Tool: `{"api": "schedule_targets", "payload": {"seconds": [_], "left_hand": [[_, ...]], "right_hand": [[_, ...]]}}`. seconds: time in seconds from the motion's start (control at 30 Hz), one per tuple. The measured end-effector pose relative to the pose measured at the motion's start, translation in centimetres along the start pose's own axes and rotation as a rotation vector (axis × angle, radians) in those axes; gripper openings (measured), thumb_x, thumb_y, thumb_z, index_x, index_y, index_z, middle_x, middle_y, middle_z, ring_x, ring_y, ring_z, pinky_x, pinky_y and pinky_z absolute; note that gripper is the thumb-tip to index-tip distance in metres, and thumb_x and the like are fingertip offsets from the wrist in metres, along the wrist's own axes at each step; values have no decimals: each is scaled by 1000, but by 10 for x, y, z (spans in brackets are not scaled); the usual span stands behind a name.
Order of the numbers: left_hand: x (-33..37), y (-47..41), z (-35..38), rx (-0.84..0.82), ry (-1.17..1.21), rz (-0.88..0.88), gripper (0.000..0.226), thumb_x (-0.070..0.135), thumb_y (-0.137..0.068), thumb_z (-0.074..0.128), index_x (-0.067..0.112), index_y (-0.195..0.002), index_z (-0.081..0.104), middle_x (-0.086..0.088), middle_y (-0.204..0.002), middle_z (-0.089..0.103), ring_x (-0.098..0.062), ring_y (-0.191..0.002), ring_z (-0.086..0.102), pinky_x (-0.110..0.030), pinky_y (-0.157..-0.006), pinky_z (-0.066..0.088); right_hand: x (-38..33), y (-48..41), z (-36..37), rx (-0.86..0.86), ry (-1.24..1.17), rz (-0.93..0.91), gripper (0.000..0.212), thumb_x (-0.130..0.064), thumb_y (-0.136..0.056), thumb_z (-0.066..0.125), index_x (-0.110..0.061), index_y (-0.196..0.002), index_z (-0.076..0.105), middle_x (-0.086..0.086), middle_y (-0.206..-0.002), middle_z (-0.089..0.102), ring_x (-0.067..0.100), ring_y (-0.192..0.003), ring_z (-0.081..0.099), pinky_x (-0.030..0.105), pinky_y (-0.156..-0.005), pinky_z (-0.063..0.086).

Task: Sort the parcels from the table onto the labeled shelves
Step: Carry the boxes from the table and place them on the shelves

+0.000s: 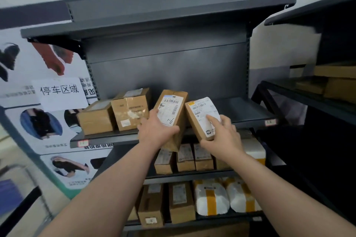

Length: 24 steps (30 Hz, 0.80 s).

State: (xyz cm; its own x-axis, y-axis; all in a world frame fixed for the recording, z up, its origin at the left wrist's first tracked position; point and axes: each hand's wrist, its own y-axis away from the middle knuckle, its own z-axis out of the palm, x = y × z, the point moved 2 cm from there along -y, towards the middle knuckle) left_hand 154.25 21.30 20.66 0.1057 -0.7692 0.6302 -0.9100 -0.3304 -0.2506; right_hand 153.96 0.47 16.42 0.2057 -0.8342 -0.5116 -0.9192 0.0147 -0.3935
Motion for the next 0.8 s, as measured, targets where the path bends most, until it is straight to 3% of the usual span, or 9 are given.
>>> {"api": "schedule_targets", "payload": {"seconds": [0.13,0.23,0.37,0.53,0.7,0.8], "left_hand": [[23,-47,24,147,-139,-1,79,64,-76,64,24,-139,39,-12,-137,43,-34,-123,43,-49,-98,45],[29,-74,42,195,-163,40,72,69,-80,56,24,-135,49,-9,-144,45,-32,-135,35,-48,-105,39],[26,-91,60,117,-352,130,80,65,-80,60,30,-147,32,-5,-157,26,-33,-144,14,-48,-113,30],[23,-118,63,97,-384,118,70,46,-90,60,32,-149,26,-4,-158,24,-34,-146,12,-47,-117,21],[24,-132,66,66,-427,120,72,46,-90,60,33,-150,22,-2,-159,20,-32,-148,8,-49,-119,17],[20,-126,64,88,-405,140,79,46,-88,62,34,-151,15,-2,-162,6,-31,-148,-2,-51,-119,14]], "right_hand": [[11,-60,16,-51,31,-82,89,-54,-67,62,-41,-145,22,-2,-146,21,25,-120,35,40,-99,35],[20,-100,28,-84,55,-114,89,-55,-68,61,-40,-146,20,1,-146,21,27,-121,35,43,-99,34],[27,-134,45,-196,16,-124,91,-58,-70,60,-40,-147,17,-1,-147,15,27,-124,31,42,-102,31],[32,-148,57,-260,27,-160,90,-57,-73,62,-40,-148,14,-3,-149,12,24,-126,29,39,-102,32],[48,-141,56,-247,14,-146,88,-56,-73,62,-41,-147,17,-6,-149,15,23,-126,30,38,-103,32],[55,-134,54,-229,13,-117,90,-59,-71,61,-41,-147,16,-5,-149,15,23,-126,30,38,-102,32]]}}
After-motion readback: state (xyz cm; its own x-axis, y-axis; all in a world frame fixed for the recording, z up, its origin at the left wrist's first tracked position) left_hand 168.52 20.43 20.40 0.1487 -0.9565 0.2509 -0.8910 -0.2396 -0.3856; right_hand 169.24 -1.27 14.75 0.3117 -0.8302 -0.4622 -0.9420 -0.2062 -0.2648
